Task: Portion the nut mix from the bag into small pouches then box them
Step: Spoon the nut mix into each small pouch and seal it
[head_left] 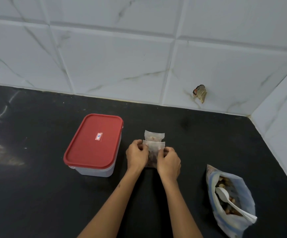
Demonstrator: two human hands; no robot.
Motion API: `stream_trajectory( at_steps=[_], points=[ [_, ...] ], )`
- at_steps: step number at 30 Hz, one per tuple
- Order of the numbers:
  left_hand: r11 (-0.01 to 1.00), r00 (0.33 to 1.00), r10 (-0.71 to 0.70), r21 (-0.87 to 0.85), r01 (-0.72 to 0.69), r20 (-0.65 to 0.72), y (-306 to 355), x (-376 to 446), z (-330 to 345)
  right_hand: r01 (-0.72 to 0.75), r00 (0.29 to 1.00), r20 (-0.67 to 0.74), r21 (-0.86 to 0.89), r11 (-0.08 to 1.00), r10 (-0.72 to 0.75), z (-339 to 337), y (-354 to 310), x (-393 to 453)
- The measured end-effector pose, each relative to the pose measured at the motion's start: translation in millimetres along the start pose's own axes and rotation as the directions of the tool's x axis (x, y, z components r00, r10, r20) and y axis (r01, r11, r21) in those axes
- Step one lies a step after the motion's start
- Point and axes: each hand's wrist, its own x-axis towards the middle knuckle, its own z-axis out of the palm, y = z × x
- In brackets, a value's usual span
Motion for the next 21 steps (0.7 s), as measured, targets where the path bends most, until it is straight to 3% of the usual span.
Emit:
stream_trajectory(
  at_steps=[5,10,13,16,21],
  points=[
    [0.976,0.972,0.201,0.105,-0.190,-0.117,5,-23,13,0.109,0.994,0.018,-0.033,0.994,-0.108,-27,-1,-11],
    [0.893,0.901,0.430,-0.119,-0.434,-0.062,40,-72,39,0.204,0.974,-0.130,0.165,0.965,-0.183,-92,2,-23],
    [0.858,0.880,0.468,-0.276,-0.432,0.078,58,-109,63,0.191,0.959,-0.255,0.260,0.947,-0.123,-146,22,-28],
    [0.831,0.811,0.525,-0.362,-0.421,0.260,68,-145,90,0.126,0.925,-0.381,0.266,0.956,-0.016,-196,58,-35],
    [0.867,0.619,0.497,-0.323,-0.378,0.609,71,-200,139,-0.156,0.739,-0.611,0.252,0.955,0.282,-261,142,-58]
  ],
)
